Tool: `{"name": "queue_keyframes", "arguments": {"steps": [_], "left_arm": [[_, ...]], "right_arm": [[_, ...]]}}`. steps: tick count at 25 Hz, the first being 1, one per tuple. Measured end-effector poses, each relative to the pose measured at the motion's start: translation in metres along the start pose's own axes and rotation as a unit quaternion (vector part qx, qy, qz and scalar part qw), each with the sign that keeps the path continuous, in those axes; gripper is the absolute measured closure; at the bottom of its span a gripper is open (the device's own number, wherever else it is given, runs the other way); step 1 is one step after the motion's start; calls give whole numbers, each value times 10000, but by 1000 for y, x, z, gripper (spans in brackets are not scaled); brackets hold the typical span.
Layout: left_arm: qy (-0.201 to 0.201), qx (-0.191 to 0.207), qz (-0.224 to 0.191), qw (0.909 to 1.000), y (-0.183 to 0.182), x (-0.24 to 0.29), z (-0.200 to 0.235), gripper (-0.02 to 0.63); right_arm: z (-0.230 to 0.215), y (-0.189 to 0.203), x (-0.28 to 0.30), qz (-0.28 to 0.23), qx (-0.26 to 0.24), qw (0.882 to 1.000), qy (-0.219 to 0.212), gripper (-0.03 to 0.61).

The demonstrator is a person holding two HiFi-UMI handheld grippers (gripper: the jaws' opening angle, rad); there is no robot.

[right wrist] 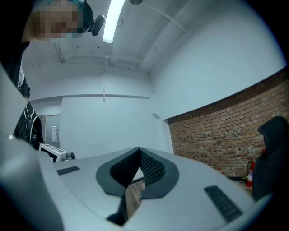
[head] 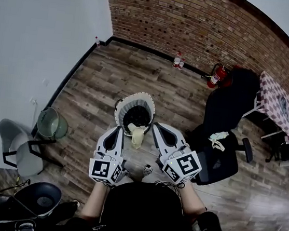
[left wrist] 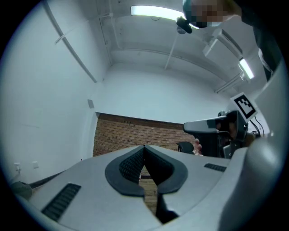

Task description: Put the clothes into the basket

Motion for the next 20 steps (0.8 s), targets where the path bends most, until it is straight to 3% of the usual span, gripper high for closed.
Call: {"name": "queue_keyframes", "arguments": {"steps": [9, 20], "left_arm": [[181, 434, -66, 9989, -17, -5, -11, 601], [127, 378, 9, 9992, -12, -2, -2, 601]], "right_arm": [[21, -13, 8, -54, 195, 9992, -331, 569], [20, -1, 19, 67, 241, 9994, -219, 571]]}}
Point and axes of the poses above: the fingertips, and each gripper's own axes: x forward along the fingers, z to its left, y out of its underside, the point moved 5 cm from there along -x, backward along the fingers, and after that the axes turned 9 degrees about z, right-handed, at the moved point
